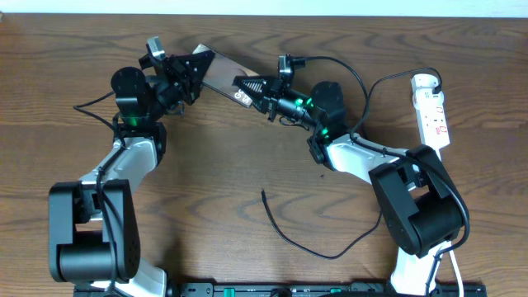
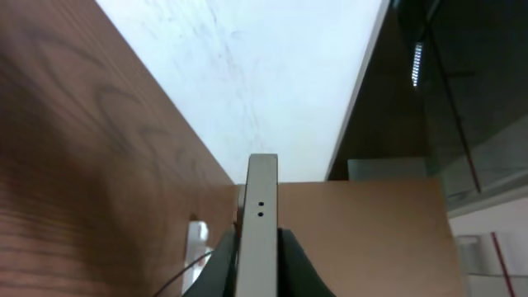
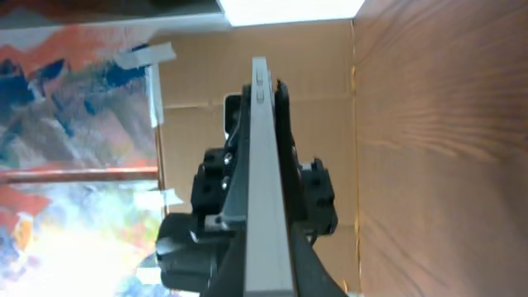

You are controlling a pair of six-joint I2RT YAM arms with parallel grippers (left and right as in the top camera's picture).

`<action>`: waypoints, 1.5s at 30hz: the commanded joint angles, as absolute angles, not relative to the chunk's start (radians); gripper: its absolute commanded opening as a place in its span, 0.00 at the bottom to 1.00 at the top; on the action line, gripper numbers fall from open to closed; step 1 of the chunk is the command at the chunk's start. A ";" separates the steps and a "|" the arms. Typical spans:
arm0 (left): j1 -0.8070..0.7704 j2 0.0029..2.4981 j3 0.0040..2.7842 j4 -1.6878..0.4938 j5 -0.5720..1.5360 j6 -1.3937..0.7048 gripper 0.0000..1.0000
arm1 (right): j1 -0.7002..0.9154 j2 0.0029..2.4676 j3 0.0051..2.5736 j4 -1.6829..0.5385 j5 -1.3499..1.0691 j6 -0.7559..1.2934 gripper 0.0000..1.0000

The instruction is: Plug charger to phone and switch on socket

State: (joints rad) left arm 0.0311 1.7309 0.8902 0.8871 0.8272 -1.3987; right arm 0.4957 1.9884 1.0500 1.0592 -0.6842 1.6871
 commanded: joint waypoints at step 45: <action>0.563 1.715 0.900 0.986 1.196 -1.497 0.07 | 0.540 1.950 1.660 -0.850 -0.136 0.447 0.99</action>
State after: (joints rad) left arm 0.5655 1.7309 0.8902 0.9695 1.1305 -1.4929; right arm 0.4641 1.9755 1.6173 -0.7811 -0.3878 0.5903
